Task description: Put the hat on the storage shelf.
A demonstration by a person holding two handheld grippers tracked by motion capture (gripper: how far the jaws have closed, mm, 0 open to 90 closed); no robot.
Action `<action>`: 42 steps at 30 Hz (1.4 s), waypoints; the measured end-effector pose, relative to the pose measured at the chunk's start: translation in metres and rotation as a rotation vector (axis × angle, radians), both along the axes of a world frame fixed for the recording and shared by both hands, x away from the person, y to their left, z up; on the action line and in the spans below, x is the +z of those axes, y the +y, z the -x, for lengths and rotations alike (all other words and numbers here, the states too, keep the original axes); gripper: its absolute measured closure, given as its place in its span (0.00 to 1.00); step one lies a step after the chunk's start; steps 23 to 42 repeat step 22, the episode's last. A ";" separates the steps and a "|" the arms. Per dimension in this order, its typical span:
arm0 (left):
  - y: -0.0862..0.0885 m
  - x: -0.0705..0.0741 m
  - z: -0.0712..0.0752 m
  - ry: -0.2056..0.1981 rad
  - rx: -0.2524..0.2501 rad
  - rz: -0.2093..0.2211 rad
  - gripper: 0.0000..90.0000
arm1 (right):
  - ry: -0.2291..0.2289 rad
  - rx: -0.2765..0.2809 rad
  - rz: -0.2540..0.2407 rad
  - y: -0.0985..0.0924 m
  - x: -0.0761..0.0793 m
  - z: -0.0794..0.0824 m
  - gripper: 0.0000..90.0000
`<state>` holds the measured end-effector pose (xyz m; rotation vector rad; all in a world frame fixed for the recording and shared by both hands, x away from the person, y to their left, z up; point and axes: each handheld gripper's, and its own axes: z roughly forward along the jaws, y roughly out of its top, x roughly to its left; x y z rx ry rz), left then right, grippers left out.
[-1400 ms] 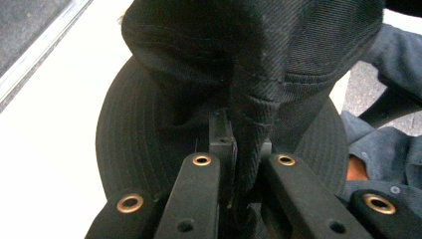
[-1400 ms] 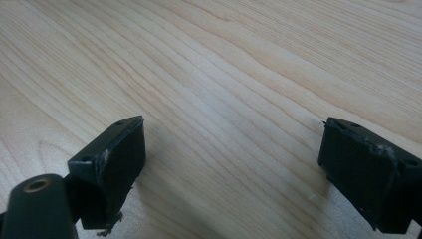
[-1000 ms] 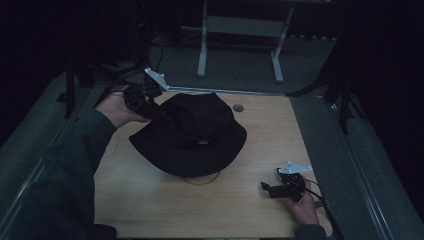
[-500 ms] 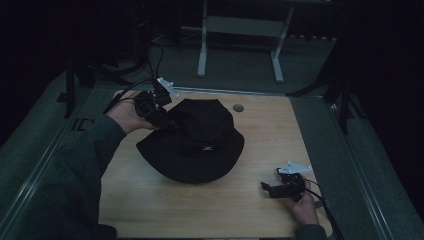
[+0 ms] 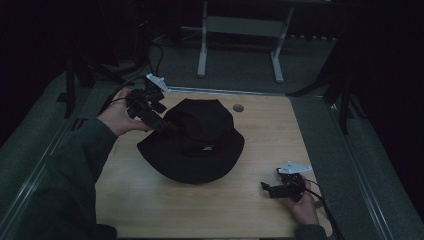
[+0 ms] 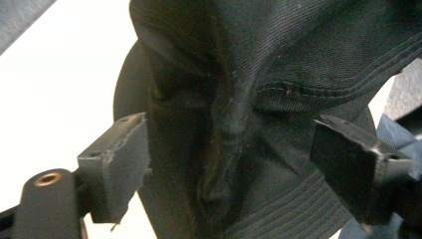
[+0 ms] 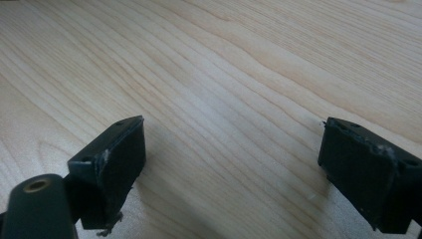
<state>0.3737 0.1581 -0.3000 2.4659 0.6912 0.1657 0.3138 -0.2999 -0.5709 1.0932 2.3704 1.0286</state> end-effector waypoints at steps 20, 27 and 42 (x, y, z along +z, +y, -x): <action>0.082 0.000 0.019 -0.124 0.189 0.264 0.27 | 0.000 -0.001 0.000 0.000 0.000 0.000 0.12; 0.091 -0.003 0.022 -0.144 0.223 0.270 0.27 | 0.000 0.000 0.000 0.000 0.000 0.000 0.12; 0.091 -0.003 0.022 -0.144 0.223 0.270 0.27 | 0.000 0.000 0.000 0.000 0.000 0.000 0.12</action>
